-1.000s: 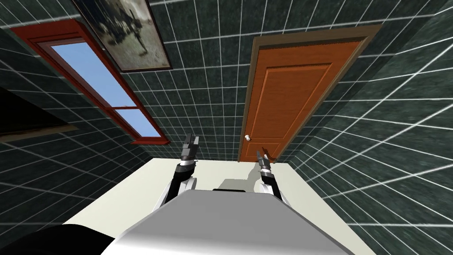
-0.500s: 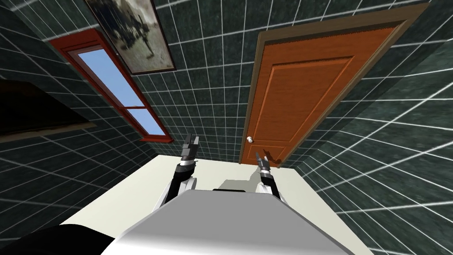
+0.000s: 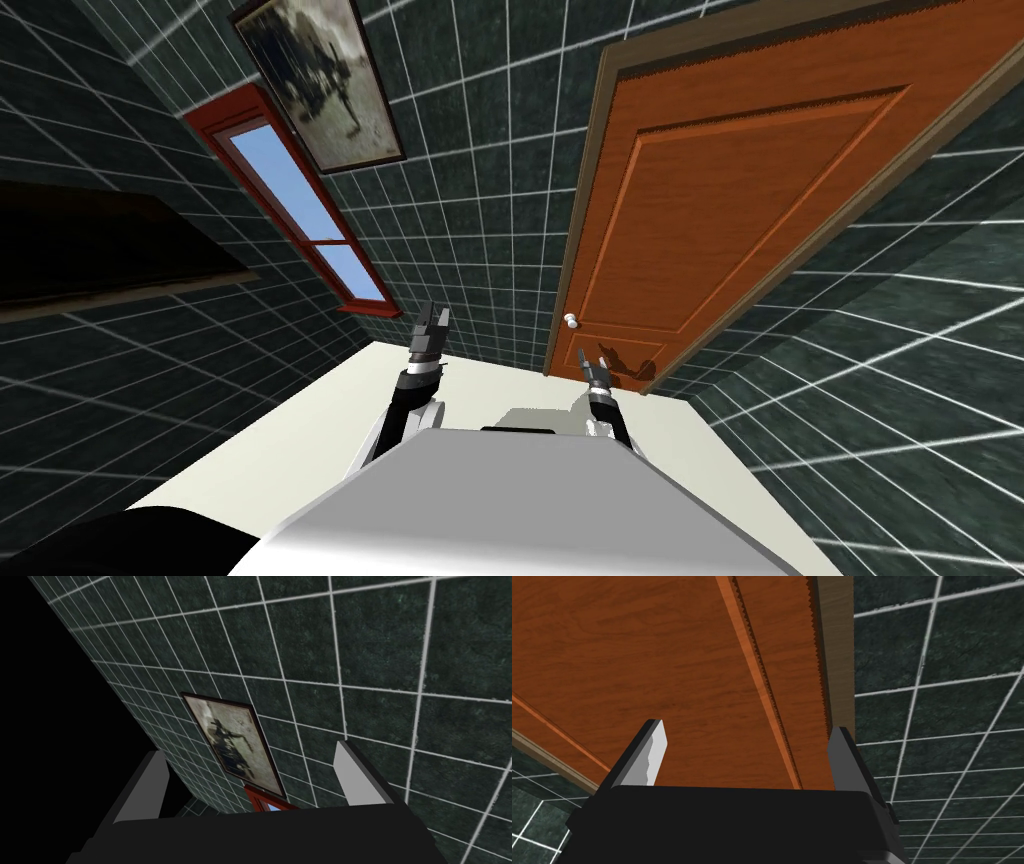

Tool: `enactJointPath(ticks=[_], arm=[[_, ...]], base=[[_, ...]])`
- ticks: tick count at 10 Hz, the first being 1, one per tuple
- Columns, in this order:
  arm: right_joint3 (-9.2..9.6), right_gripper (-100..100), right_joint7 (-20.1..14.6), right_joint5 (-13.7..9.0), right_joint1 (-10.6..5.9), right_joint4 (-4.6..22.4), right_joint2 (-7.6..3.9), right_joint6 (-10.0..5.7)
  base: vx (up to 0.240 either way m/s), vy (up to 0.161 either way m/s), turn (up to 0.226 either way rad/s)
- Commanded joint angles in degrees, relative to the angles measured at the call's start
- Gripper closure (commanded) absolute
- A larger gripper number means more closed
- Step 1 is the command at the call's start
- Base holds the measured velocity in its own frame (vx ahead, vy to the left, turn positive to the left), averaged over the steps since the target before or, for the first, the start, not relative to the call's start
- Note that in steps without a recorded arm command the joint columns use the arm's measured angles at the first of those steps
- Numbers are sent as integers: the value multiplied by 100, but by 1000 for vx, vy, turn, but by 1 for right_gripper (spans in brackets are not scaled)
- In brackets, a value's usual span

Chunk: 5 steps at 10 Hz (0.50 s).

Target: Pull the door open

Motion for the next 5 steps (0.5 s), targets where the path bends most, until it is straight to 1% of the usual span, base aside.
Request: enactJointPath(ticks=[1,5], arm=[[1,-100,271,-40,-36,168,14,-21],[-11,-100,781,-134,-149,565,10,-71]], base=[[46,-68,113],[54,-65,129]])
